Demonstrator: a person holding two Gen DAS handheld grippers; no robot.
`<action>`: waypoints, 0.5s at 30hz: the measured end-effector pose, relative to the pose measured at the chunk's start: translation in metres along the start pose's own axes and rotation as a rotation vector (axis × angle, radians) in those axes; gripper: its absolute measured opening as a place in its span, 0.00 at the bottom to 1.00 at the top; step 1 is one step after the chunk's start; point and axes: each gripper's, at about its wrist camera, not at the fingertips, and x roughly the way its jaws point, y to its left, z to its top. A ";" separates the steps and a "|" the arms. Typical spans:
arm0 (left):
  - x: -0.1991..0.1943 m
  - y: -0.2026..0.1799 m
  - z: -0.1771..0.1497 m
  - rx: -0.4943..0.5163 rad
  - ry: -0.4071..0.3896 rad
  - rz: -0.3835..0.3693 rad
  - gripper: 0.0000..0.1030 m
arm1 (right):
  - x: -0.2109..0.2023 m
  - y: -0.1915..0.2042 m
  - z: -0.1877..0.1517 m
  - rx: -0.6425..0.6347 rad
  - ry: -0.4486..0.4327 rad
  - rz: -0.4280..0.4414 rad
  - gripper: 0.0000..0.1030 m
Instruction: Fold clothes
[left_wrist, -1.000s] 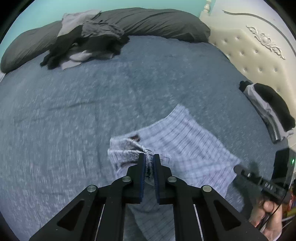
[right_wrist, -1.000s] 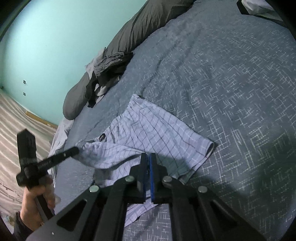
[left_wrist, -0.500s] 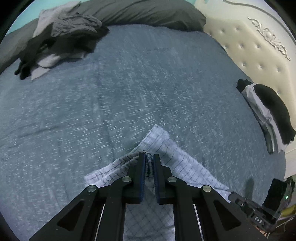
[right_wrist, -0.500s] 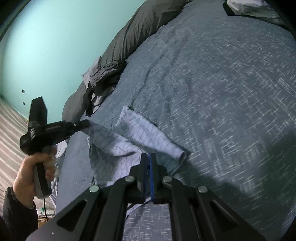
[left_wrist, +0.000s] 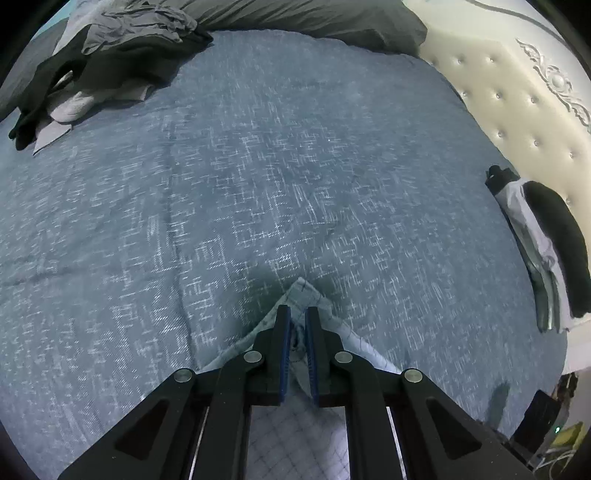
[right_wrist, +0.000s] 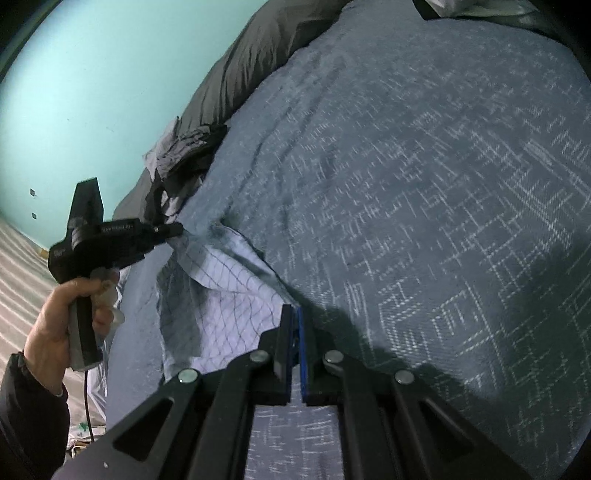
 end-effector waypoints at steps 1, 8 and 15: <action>0.002 0.000 0.001 -0.003 0.001 0.001 0.09 | 0.001 -0.001 -0.001 0.003 0.003 -0.002 0.02; 0.001 0.002 0.006 -0.004 -0.020 -0.033 0.09 | 0.004 -0.003 -0.001 0.005 0.007 -0.013 0.02; -0.012 0.008 0.006 0.034 -0.050 -0.039 0.14 | 0.002 -0.005 -0.001 0.019 0.001 -0.003 0.02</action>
